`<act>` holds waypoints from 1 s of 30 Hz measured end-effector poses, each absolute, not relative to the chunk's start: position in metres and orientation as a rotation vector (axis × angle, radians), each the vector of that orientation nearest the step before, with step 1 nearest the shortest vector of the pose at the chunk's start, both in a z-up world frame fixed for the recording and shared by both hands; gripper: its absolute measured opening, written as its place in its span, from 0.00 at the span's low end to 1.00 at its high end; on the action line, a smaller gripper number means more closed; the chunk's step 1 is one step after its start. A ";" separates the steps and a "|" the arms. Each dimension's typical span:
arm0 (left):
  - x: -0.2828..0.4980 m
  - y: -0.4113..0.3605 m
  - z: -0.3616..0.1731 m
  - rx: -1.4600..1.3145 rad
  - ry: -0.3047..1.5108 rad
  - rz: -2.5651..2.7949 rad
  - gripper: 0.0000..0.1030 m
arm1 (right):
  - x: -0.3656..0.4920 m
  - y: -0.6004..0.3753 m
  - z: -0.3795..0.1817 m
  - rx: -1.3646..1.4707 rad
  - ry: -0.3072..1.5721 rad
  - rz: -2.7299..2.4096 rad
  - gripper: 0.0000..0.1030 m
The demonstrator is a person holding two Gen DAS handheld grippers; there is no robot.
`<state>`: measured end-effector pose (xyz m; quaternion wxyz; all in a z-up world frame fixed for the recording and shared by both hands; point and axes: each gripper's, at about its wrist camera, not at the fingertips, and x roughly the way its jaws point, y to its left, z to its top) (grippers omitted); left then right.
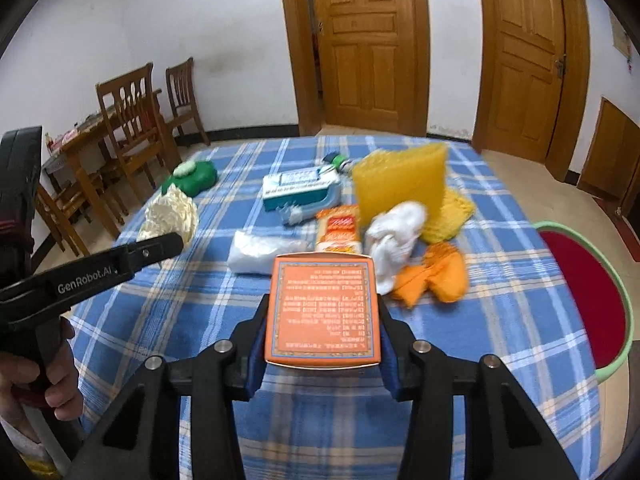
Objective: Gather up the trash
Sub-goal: 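Carry the tissue with the left tool while the right tool carries the orange box over the red basin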
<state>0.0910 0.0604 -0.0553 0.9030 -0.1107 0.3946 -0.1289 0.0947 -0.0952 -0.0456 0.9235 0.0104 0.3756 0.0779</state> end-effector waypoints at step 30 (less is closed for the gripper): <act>0.087 -0.109 0.008 -0.122 0.823 -0.547 0.28 | 0.051 -0.286 -0.002 0.283 0.647 -0.152 0.47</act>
